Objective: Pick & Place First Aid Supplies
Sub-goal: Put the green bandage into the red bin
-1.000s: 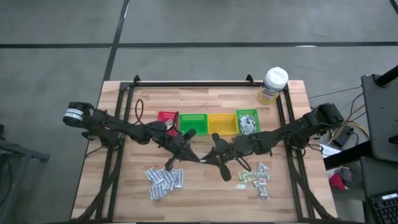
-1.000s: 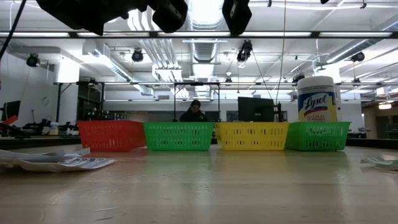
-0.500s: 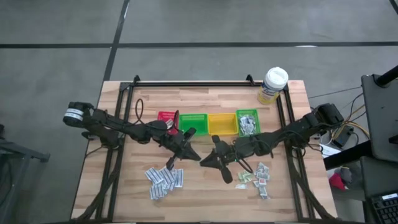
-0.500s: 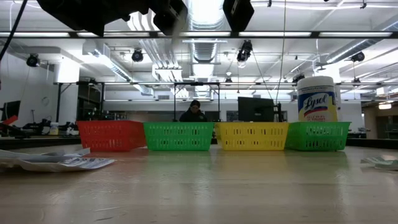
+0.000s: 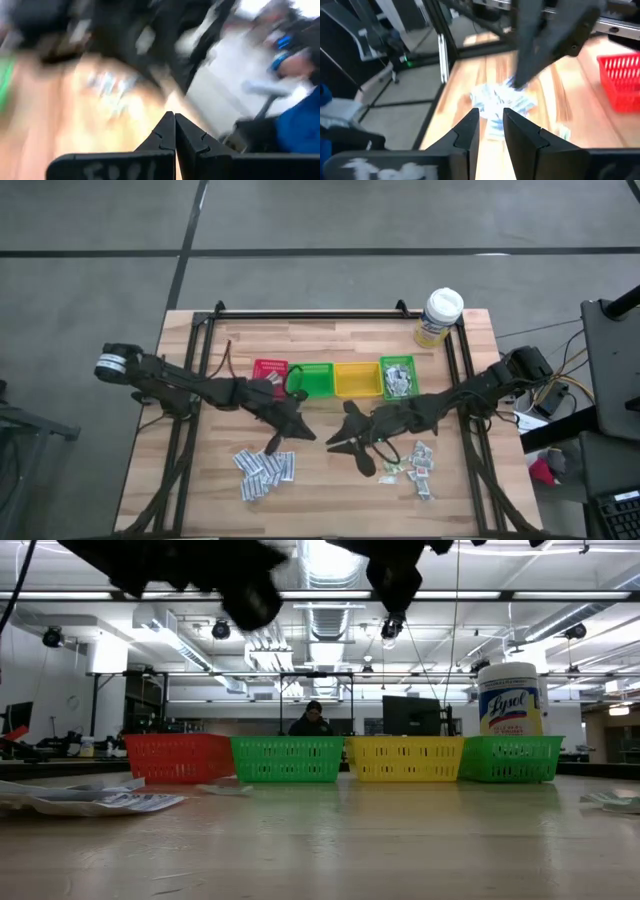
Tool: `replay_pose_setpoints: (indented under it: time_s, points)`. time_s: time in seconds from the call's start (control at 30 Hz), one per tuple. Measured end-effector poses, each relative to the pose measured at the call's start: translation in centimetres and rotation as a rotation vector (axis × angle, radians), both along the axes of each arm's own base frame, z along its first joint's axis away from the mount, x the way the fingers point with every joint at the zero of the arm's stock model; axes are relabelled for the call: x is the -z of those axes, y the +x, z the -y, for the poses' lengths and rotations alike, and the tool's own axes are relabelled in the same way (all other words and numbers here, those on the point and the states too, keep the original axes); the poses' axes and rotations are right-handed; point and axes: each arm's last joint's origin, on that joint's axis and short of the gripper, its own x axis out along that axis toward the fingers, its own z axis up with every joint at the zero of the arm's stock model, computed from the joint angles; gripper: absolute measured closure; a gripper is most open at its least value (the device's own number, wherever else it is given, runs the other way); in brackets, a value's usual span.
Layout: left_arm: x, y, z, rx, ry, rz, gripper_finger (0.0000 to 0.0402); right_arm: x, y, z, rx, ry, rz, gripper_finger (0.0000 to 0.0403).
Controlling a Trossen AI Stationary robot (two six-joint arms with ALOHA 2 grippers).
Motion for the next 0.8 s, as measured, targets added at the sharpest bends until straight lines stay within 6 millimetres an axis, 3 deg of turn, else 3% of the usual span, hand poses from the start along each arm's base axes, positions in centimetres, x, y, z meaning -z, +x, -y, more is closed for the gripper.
replay_pose_setpoints:
  time_s: [0.17, 0.43, 0.6, 0.8]
  points:
    - [2.7, -1.1, -0.6, -0.152, 0.065, -0.317, 0.0402, 0.4, -0.2, -0.2, -0.016, -0.033, -0.037, 0.0312]
    - [3.8, -1.3, -0.1, -0.107, 0.116, -0.385, 0.0389, 0.8, -0.4, -0.2, -0.024, -0.065, -0.072, 0.0325]
    - [4.2, -1.5, -0.2, -0.123, 0.146, -0.433, 0.0346, 0.9, -0.4, -0.2, -0.019, -0.057, -0.089, 0.0330]
    - [4.7, -1.6, -0.3, -0.162, 0.178, -0.474, 0.0266, 0.9, -0.4, -0.2, -0.024, -0.067, -0.085, 0.0320]
